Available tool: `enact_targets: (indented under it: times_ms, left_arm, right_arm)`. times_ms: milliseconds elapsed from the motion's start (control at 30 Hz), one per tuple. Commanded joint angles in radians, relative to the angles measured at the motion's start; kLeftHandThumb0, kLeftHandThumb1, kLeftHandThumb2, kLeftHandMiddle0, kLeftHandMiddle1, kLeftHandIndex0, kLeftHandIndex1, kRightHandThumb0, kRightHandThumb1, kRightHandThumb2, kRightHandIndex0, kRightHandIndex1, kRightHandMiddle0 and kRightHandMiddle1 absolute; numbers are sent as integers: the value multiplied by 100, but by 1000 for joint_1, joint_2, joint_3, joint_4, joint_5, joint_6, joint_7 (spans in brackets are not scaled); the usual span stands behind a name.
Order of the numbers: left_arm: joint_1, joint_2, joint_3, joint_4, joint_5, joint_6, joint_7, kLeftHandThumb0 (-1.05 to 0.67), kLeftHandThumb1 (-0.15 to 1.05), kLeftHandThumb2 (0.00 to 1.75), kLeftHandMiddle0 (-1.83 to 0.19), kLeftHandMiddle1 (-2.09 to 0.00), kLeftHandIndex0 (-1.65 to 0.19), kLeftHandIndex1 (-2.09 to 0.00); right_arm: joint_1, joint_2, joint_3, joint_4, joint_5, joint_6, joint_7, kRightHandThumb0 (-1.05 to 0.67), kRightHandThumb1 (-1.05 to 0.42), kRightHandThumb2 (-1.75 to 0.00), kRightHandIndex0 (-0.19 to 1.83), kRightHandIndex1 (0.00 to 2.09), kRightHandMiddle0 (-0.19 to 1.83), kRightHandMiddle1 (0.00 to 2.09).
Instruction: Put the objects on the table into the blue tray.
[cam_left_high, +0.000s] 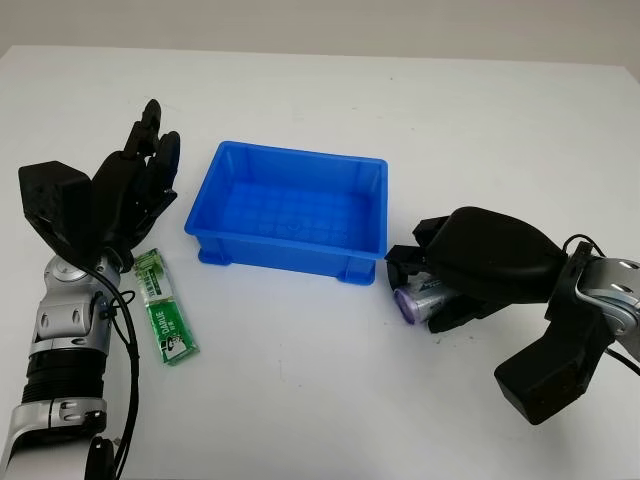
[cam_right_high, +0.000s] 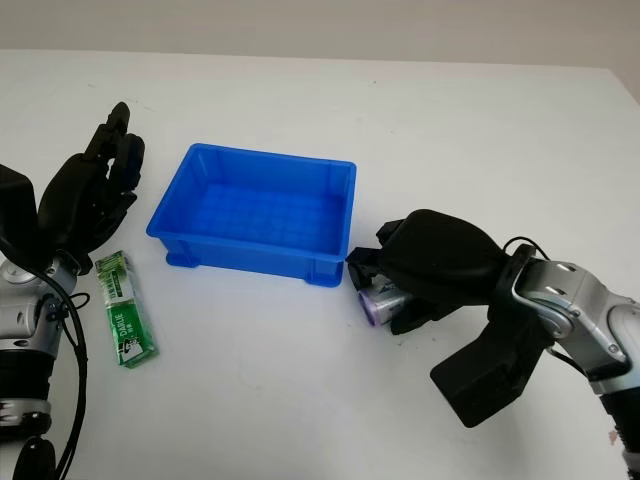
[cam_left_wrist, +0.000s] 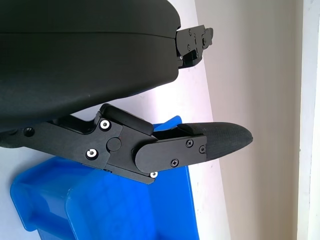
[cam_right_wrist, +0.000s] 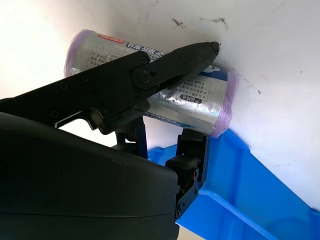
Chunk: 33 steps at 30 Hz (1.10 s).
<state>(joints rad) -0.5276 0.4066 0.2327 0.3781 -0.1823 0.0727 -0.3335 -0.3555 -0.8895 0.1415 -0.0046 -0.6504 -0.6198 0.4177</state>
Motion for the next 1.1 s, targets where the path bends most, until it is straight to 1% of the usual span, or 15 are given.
enact_targets:
  times_ms: [0,167,267,367,433,467,567,600,667,700,767,900,1000,1033,1067]
  left_arm:
    - [-3,13,-3,2,4,-3,-5,-74,105,58,19,0,19,0]
    - [-5,17,-4,5,10,-9,-9,-73,105,59,19,0,19,0]
    - [-4,14,-2,1,9,-3,-4,-73,105,59,19,0,19,0]
    - [-3,13,-3,-1,9,-7,-3,-74,105,59,19,0,19,0]
    - [-2,9,-1,-1,6,-7,0,-74,105,58,19,0,19,0]
    - [-2,8,-1,-2,6,-7,2,-74,105,58,19,0,19,0]
    - [1,7,-1,-4,4,-7,5,-75,105,57,19,0,19,0]
    - [3,5,1,-7,1,-6,5,-75,105,57,19,0,19,0]
    - [6,4,2,-9,-2,-8,4,-75,105,56,19,0,19,0]
    - [7,5,2,-9,-2,-10,2,-75,105,56,19,0,19,0]
    - [8,6,0,-10,1,-8,2,-76,105,56,19,0,19,0]
    - [9,3,-4,-10,4,-5,4,-77,105,56,19,0,19,0]
    - [10,-1,-7,-10,6,-1,10,-78,105,56,19,0,19,0]
    - [11,-5,-6,-11,4,2,13,-79,105,55,19,0,19,0]
    - [11,-8,-6,-11,3,4,17,-79,105,54,19,0,19,0]
  right_arm:
    - [10,-2,-6,0,56,22,31,-51,-105,-17,110,209,83,209]
    - [0,-8,-11,-65,206,132,186,-48,-105,-17,108,209,83,209]
    - [-27,-24,-6,-131,279,263,331,-46,-105,-15,104,209,76,209]
    - [-78,-49,7,-183,291,385,470,-45,-105,-12,87,209,63,209]
    - [-124,-64,26,-198,252,446,545,-44,-105,-12,75,209,53,208]
    - [-139,-67,28,-197,219,455,546,-43,-105,-11,69,209,48,206]
    - [-171,-80,34,-155,91,428,474,-42,-104,-7,71,209,48,209]
    - [-180,-82,31,-134,55,419,439,-42,-104,-7,67,209,39,209]
    - [-214,-80,29,-95,5,418,398,-43,-105,-12,59,209,27,209]
    - [-227,-73,18,-77,-4,417,364,-43,-104,-11,59,209,30,209]
    - [-252,-62,-8,-56,-3,419,306,-42,-103,-8,70,209,45,209]
    - [-311,-32,-62,-70,43,447,230,-45,-104,-6,77,209,54,209]
    - [-325,42,-122,-66,141,395,89,-43,-101,-5,91,209,71,209]
    - [-325,79,-134,-69,172,388,45,-42,-99,-5,102,209,79,209]
    - [-324,119,-139,-76,199,390,8,-40,-99,-5,106,209,83,209]
